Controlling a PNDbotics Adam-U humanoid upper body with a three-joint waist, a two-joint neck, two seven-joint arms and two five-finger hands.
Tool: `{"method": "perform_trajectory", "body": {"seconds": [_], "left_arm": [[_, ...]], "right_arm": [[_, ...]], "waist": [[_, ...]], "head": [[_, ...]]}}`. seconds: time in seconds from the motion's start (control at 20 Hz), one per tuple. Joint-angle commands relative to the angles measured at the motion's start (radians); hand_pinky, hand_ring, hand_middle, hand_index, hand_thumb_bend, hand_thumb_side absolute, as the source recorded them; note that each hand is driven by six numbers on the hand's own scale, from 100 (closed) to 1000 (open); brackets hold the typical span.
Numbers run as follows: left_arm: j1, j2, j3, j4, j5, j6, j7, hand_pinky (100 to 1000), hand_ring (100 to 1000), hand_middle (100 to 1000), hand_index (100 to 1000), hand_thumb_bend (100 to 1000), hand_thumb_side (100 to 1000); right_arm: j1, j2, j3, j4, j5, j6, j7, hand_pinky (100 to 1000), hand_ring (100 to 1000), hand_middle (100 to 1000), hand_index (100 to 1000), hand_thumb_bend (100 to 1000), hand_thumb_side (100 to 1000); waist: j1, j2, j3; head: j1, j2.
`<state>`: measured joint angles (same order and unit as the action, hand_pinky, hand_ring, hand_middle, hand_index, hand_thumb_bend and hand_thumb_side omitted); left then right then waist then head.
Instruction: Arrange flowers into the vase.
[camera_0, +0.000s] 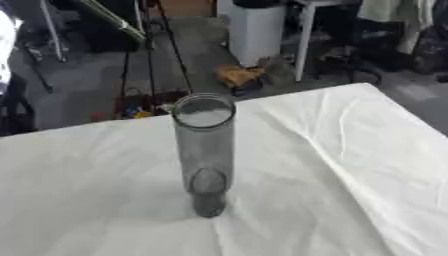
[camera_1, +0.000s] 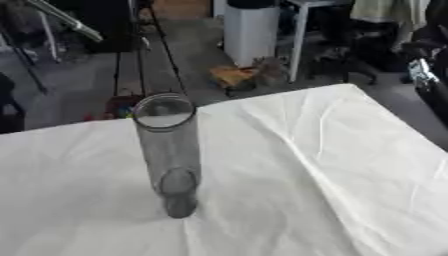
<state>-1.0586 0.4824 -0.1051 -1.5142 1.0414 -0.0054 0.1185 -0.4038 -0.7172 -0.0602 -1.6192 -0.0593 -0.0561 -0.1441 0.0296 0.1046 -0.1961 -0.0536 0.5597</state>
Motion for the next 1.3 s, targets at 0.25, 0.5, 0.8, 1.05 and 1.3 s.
{"method": "perform_trajectory", "body": {"seconds": [0.25,0.5,0.8,1.05,1.3], "left_arm": [[-0.034,-0.018,0.003,-0.014,0.023,0.004,-0.010,100,100,100,100,1000,461],[-0.038,-0.041,-0.002,-0.005,0.022,0.010,-0.016,100,100,100,100,1000,460],[-0.034,-0.066,-0.016,0.013,0.026,0.027,-0.026,100,100,100,100,1000,461],[-0.034,-0.069,-0.049,0.036,0.031,0.057,-0.044,100,100,100,100,1000,461],[-0.034,-0.067,-0.078,0.062,0.011,0.086,-0.063,100,100,100,100,1000,460]], "right_arm": [[-0.013,-0.024,-0.004,-0.008,-0.008,-0.001,0.002,711,741,762,847,100,806],[-0.014,-0.023,-0.004,-0.009,-0.008,-0.001,0.003,711,741,761,846,100,808],[-0.021,-0.019,-0.001,-0.007,-0.007,0.000,0.004,711,741,761,846,100,811],[-0.026,-0.017,0.000,-0.006,-0.006,0.001,0.005,711,741,761,846,100,811],[-0.028,-0.016,0.001,-0.005,-0.005,0.001,0.005,711,740,760,846,100,812]], "waist": [[-0.005,-0.013,-0.004],[-0.006,-0.012,-0.012],[-0.006,-0.009,-0.021],[-0.004,-0.005,-0.026],[-0.004,-0.002,-0.029]], "head": [[-0.004,-0.015],[-0.002,-0.020],[-0.001,-0.024],[-0.001,-0.025],[-0.001,-0.025]]}}
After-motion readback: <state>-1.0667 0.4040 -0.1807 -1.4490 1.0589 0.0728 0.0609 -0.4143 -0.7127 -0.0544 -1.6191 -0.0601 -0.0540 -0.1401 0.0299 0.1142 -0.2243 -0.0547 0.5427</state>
